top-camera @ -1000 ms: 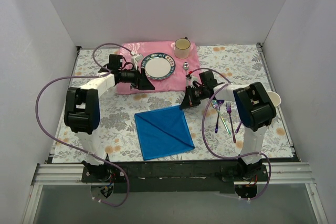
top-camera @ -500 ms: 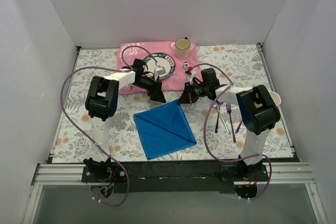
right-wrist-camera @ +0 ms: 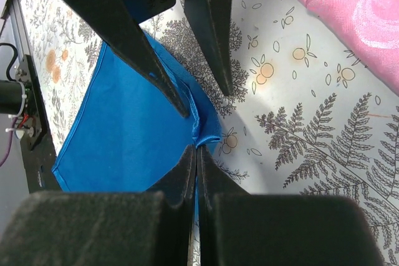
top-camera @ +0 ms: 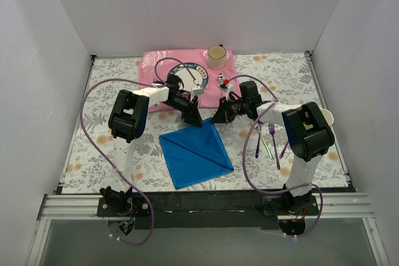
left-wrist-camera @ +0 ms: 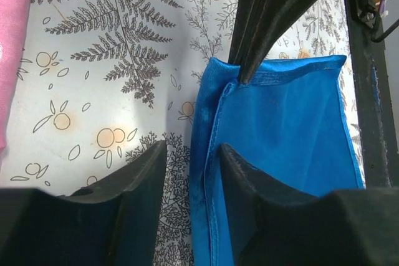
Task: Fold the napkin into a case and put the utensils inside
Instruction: Pick up the upper triangle-folded napkin from the center of the board.
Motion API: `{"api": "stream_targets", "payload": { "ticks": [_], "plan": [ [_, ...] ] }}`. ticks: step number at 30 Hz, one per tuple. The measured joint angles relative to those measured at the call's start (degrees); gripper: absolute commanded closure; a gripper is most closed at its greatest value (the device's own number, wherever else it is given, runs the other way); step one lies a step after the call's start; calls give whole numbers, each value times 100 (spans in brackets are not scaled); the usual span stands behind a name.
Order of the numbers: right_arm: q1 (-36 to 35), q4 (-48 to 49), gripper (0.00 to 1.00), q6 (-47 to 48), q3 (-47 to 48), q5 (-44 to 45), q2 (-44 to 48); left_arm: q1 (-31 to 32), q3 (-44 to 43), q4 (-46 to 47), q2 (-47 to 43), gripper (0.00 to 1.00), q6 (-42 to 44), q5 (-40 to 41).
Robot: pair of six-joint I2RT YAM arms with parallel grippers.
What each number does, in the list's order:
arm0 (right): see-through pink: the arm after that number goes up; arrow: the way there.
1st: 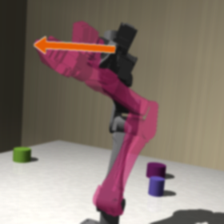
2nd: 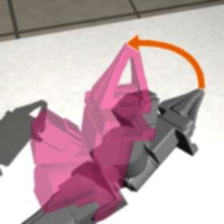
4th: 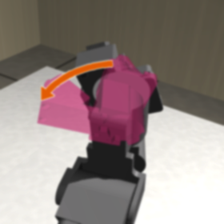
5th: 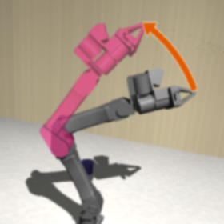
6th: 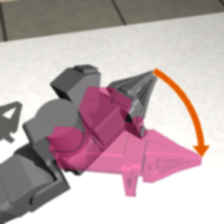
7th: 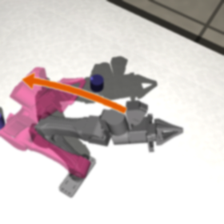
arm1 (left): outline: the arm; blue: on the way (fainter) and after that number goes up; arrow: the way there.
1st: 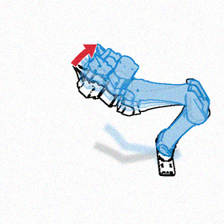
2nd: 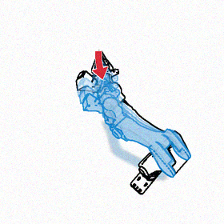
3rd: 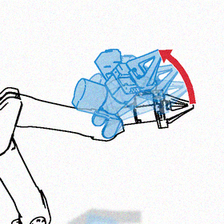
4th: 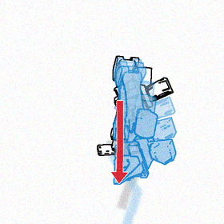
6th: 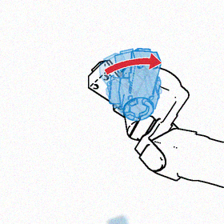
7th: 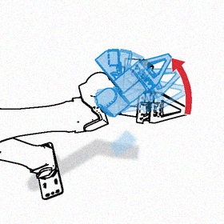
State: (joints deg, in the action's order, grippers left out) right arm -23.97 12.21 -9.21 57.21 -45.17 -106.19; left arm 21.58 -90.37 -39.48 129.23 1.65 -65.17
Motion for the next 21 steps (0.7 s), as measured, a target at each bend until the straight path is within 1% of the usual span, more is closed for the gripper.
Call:
{"api": "stream_targets", "payload": {
  "ticks": [1, 2, 5, 7, 10, 11, 13, 14, 15, 17, 18, 19, 21],
  "plan": [
    [0, 0, 99, 9, 0, -2, 0, -7, 0, -24, 0, 70, 50, -24],
    [0, 0, 99, 22, 0, -2, 0, -11, 0, -57, 0, 71, 114, -55],
    [0, -2, 99, 42, 0, 0, 0, -9, 0, -151, 0, 75, 313, -153],
    [0, -2, 99, 44, 0, 0, 0, -9, 0, -249, 0, 76, 459, -236],
    [0, -2, 99, 48, 0, 0, 0, -9, 0, -376, 0, 82, 667, -337],
    [0, -4, 99, 52, 0, 0, 0, -9, 2, -409, 0, 90, 726, -354],
    [0, -13, 99, 66, 0, 0, 0, -9, 11, -448, 0, 98, 833, -389],
    [0, -20, 98, 74, 0, 0, 0, -9, 26, -463, 0, 100, 883, -407],
    [0, -42, 83, 101, 0, 0, 0, -9, 50, -470, 0, 100, 942, -433],
    [-7, -101, 69, 122, 2, 2, 0, -9, 114, -461, 0, 100, 1012, -455],
    [-11, -164, 49, 160, 4, 9, 0, -9, 151, -437, -2, 100, 1027, -452],
    [-9, -243, 41, 214, 20, 15, 0, -9, 203, -415, -2, 100, 1045, -446],
    [-7, -479, 22, 304, 105, 48, 0, -9, 319, -369, -2, 100, 1064, -426]
  ]
}}
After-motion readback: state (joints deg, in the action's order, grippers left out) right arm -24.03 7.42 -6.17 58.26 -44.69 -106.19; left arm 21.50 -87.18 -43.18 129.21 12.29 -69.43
